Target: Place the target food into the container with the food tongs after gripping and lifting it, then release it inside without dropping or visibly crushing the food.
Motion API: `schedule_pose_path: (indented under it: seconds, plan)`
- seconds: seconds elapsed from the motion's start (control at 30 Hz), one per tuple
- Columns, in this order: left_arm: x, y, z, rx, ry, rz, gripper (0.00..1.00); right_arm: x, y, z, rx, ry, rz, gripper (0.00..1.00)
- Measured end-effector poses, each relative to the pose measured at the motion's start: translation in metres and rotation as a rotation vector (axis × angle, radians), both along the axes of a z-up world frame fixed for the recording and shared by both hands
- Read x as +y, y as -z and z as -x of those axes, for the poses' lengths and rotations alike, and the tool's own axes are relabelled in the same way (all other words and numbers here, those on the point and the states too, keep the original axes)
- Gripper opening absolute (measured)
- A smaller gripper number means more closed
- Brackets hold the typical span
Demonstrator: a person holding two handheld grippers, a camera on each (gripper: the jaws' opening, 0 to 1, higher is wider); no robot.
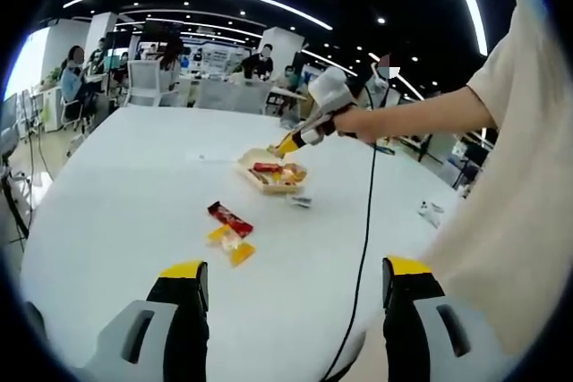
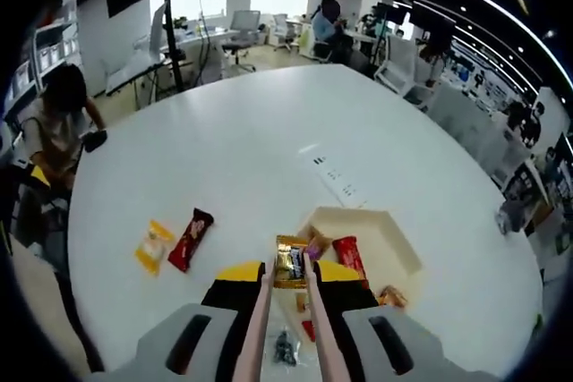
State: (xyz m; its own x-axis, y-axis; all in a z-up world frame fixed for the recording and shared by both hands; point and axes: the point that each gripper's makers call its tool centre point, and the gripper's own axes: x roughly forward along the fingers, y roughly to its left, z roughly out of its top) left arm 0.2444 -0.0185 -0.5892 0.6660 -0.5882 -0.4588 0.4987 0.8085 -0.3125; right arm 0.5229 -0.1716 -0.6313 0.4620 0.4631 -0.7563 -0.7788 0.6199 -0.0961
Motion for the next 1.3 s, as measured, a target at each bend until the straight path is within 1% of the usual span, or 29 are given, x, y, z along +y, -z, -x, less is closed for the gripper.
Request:
schedule_pose_path:
  seconds: [0.67, 0.73, 1.3]
  plan:
    - [-0.001, 0.001, -0.003, 0.003, 0.004, -0.001, 0.8, -0.018, -0.013, -0.025, -0.03, 0.016, 0.012, 0.21]
    - [-0.001, 0.001, -0.003, 0.004, 0.003, -0.002, 0.8, -0.02, -0.012, -0.03, -0.033, 0.014, 0.016, 0.21]
    - [0.0, 0.003, 0.001, 0.013, -0.008, -0.004, 0.8, -0.024, -0.02, -0.04, -0.047, 0.015, 0.021, 0.21]
